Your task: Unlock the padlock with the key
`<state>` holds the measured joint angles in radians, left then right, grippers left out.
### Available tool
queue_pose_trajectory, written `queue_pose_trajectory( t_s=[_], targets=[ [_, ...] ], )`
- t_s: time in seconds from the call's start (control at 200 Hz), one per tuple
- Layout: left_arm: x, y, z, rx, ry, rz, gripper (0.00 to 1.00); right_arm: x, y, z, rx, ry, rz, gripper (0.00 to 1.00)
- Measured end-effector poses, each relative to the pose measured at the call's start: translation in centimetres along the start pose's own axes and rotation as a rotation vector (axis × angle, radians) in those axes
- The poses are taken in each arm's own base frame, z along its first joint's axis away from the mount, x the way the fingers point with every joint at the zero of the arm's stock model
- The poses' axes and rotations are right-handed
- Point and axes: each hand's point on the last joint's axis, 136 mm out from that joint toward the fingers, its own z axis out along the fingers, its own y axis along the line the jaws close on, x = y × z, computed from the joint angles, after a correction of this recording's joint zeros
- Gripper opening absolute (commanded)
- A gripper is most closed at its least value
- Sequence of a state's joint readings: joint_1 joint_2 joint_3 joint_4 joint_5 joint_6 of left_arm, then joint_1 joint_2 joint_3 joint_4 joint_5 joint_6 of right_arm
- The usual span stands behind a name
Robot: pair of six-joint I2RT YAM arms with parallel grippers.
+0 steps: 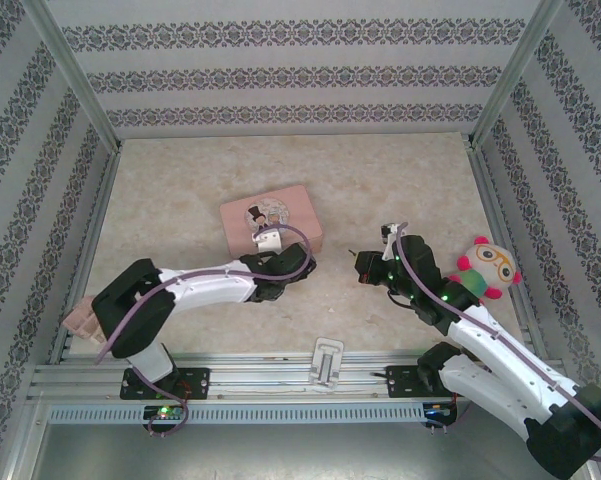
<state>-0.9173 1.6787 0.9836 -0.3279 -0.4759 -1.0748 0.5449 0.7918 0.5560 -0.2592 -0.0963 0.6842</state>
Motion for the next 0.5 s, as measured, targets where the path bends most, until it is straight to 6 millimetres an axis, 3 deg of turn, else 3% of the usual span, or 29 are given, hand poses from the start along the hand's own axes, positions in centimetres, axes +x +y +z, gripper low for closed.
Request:
queue_pose_trajectory(
  t_s=[0.295, 0.5],
  targets=[
    [0.1, -0.7, 1.8, -0.080, 0.001, 0.008, 1.00, -0.2, 0.0, -0.5, -0.007, -0.021, 0.008, 0.00],
    [0.4, 0.3, 2.0, -0.134, -0.002, 0.026, 0.95, -0.3, 0.0, -0.7, -0.016, -0.032, 0.023, 0.00]
  ],
)
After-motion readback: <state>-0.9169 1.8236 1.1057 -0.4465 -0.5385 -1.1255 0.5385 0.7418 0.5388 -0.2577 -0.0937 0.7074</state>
